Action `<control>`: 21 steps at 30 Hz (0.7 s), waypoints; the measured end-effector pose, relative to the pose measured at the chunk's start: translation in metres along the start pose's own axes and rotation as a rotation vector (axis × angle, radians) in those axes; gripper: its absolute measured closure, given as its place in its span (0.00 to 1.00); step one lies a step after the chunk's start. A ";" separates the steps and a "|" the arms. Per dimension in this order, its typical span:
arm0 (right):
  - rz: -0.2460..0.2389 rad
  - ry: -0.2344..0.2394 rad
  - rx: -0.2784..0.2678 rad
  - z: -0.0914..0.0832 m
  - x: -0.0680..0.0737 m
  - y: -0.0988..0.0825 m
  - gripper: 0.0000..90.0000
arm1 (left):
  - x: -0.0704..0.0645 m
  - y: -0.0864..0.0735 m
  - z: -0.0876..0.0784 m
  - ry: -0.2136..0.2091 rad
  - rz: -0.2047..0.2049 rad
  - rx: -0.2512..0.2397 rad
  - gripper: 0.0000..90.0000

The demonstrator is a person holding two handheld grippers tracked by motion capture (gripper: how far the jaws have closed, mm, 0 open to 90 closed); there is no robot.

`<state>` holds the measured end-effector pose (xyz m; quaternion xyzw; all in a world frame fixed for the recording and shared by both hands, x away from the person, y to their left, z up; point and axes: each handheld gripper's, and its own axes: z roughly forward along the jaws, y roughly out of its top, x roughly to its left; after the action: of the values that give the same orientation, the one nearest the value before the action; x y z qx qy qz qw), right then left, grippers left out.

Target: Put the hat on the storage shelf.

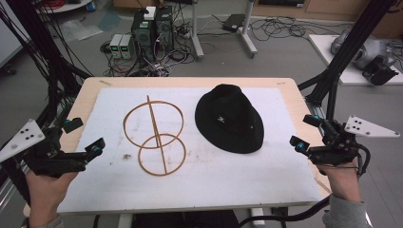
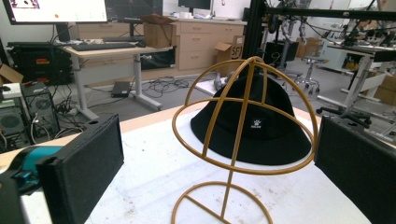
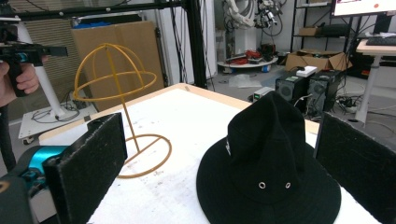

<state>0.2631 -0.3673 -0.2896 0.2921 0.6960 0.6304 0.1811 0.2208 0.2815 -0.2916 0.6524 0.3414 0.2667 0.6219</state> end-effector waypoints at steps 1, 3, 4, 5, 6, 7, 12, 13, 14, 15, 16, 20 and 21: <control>0.001 0.001 0.001 0.000 0.000 0.000 0.02 | 0.000 0.000 0.000 0.000 -0.006 -0.003 0.02; 0.003 -0.001 0.004 -0.001 -0.001 -0.001 0.02 | 0.001 0.000 0.000 0.000 -0.007 -0.006 0.02; 0.010 -0.004 0.003 -0.002 -0.002 -0.002 0.02 | 0.001 0.000 0.001 0.002 -0.010 -0.003 0.02; 0.010 -0.004 0.003 -0.002 -0.002 -0.002 0.02 | 0.001 0.000 0.001 0.002 -0.010 -0.003 0.02; 0.012 -0.006 0.001 -0.003 -0.003 -0.002 0.02 | 0.001 -0.001 0.001 0.000 -0.011 -0.002 0.02; 0.015 -0.009 0.001 -0.004 -0.003 -0.002 0.02 | 0.001 -0.001 0.001 -0.001 -0.008 -0.002 0.02; 0.009 -0.021 -0.006 -0.007 -0.002 0.000 0.02 | 0.000 -0.001 0.002 -0.006 -0.010 0.003 0.02; 0.007 -0.021 -0.007 -0.007 -0.002 0.000 0.02 | 0.000 -0.002 0.002 -0.007 -0.010 0.004 0.02; 0.011 -0.021 -0.003 -0.007 -0.002 0.001 0.02 | 0.000 -0.002 0.002 -0.007 -0.010 0.004 0.02; 0.013 -0.013 0.001 -0.007 -0.002 0.002 0.02 | 0.001 -0.002 0.002 -0.006 -0.012 0.002 0.02; 0.010 -0.012 0.001 -0.006 -0.002 0.003 0.02 | 0.001 -0.002 0.002 -0.006 -0.012 0.002 0.02; -0.004 -0.004 0.012 0.000 -0.004 0.010 0.02 | 0.003 -0.002 0.000 -0.002 -0.021 0.003 0.02; -0.010 -0.004 0.026 0.003 -0.005 0.012 0.02 | 0.004 -0.003 0.000 -0.001 -0.023 0.000 0.02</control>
<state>0.2709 -0.3678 -0.2788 0.2919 0.7051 0.6200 0.1819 0.2228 0.2847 -0.2945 0.6487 0.3484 0.2592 0.6250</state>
